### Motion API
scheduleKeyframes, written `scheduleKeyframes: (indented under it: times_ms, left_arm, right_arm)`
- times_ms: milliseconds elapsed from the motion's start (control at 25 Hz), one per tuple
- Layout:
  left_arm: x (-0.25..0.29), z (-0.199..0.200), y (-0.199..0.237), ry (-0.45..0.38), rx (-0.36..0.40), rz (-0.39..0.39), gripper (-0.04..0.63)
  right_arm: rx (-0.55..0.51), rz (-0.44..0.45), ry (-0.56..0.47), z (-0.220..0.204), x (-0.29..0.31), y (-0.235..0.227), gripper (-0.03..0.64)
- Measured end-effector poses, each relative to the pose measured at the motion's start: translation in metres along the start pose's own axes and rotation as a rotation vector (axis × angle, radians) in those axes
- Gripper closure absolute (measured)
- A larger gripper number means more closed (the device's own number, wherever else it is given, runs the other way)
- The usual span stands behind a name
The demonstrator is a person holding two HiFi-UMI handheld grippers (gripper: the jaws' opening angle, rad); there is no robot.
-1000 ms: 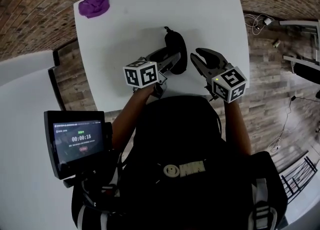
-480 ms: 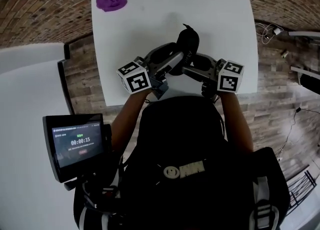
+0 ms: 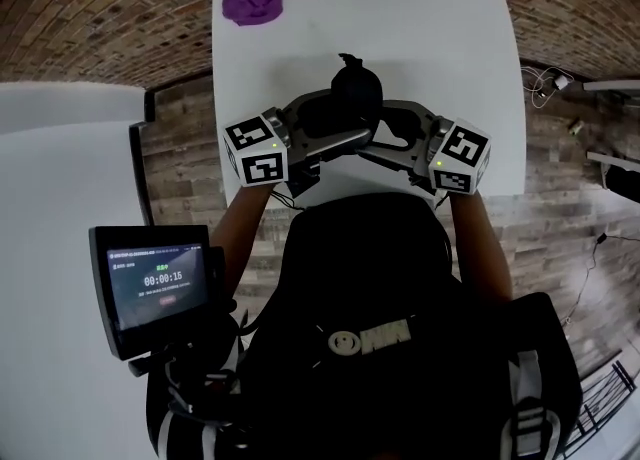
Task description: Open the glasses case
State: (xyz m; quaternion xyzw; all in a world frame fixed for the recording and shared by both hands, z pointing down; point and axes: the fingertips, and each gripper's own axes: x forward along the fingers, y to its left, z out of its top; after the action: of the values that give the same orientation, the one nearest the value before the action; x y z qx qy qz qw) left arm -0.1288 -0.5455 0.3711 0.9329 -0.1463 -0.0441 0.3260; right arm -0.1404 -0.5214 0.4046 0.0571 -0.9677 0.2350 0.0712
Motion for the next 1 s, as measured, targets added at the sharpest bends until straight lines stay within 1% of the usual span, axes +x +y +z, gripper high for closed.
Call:
scheduleKeyframes:
  times_ms: [80, 160, 320, 400, 480, 560, 640, 680, 720, 800, 840, 880, 960, 1000]
  left_arm:
    - [-0.001, 0.003, 0.001, -0.019, 0.021, 0.020, 0.273]
    - [0.000, 0.003, 0.003, -0.020, 0.048, 0.031, 0.275]
    - [0.005, -0.003, 0.001, 0.022, 0.057, 0.011, 0.291]
    - [0.007, -0.007, 0.000, 0.044, 0.054, -0.003, 0.300]
    - [0.007, -0.006, 0.001, 0.034, 0.019, -0.012, 0.304]
    - [0.001, 0.006, 0.008, -0.024, -0.053, 0.021, 0.305]
    - [-0.009, 0.023, 0.023, -0.106, -0.114, 0.097, 0.305]
    - [-0.015, 0.031, 0.031, -0.139, -0.124, 0.134, 0.305]
    - [-0.020, 0.038, 0.036, -0.166, -0.121, 0.164, 0.305]
    - [-0.027, 0.050, 0.039, -0.207, -0.112, 0.198, 0.305]
    - [-0.028, 0.055, 0.039, -0.224, -0.115, 0.205, 0.304]
    - [-0.028, 0.058, 0.038, -0.235, -0.117, 0.212, 0.305]
    - [-0.027, 0.064, 0.038, -0.244, -0.116, 0.225, 0.305]
    - [-0.027, 0.066, 0.037, -0.249, -0.117, 0.229, 0.305]
  right_arm:
    - [-0.024, -0.001, 0.026, 0.000, 0.007, 0.003, 0.344]
    - [-0.047, -0.017, 0.050, -0.001, 0.008, 0.004, 0.344]
    - [-0.099, -0.053, 0.118, -0.005, 0.006, 0.004, 0.344]
    - [-0.116, -0.056, 0.150, -0.009, 0.004, 0.004, 0.344]
    - [-0.103, -0.045, 0.139, -0.008, 0.002, 0.004, 0.344]
    - [-0.087, -0.052, 0.093, 0.000, -0.004, 0.003, 0.344]
    - [-0.101, -0.099, 0.054, 0.009, -0.016, -0.003, 0.344]
    - [-0.115, -0.128, 0.052, 0.012, -0.022, -0.006, 0.344]
    - [-0.134, -0.152, 0.061, 0.014, -0.026, -0.008, 0.344]
    - [-0.189, -0.191, 0.106, 0.014, -0.026, -0.008, 0.352]
    - [-0.234, -0.222, 0.137, 0.013, -0.024, -0.007, 0.369]
    - [-0.291, -0.270, 0.173, 0.012, -0.022, -0.009, 0.403]
    - [-0.417, -0.381, 0.258, 0.009, -0.018, -0.019, 0.490]
    - [-0.470, -0.426, 0.297, 0.008, -0.016, -0.023, 0.495]
